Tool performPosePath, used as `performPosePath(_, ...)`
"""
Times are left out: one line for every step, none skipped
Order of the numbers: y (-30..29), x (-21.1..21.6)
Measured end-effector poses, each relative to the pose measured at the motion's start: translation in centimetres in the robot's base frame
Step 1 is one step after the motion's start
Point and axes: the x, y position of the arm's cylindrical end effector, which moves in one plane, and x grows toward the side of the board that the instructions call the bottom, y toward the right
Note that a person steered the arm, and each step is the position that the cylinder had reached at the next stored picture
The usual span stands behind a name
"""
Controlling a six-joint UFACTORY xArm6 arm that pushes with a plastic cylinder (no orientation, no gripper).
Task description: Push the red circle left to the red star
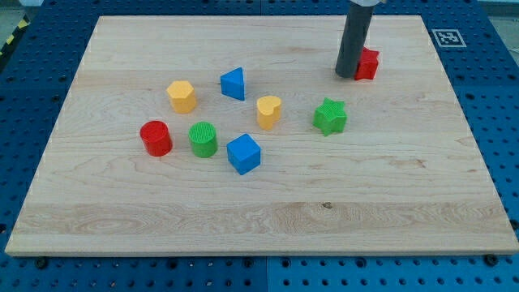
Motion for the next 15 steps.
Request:
performPosePath(-4.9,-0.1)
performPosePath(-13.0,-1.2)
performPosePath(-20.2,-2.9)
performPosePath(-28.2,-2.4)
performPosePath(-34.7,2.6)
performPosePath(-37.5,9.3)
performPosePath(-35.3,14.7)
performPosePath(-32.1,18.9)
performPosePath(-31.0,17.7)
performPosePath(-30.2,15.3)
performPosePath(-28.6,13.5)
performPosePath(-27.9,11.3)
performPosePath(-27.3,9.6)
performPosePath(-26.0,9.4)
performPosePath(-24.0,9.4)
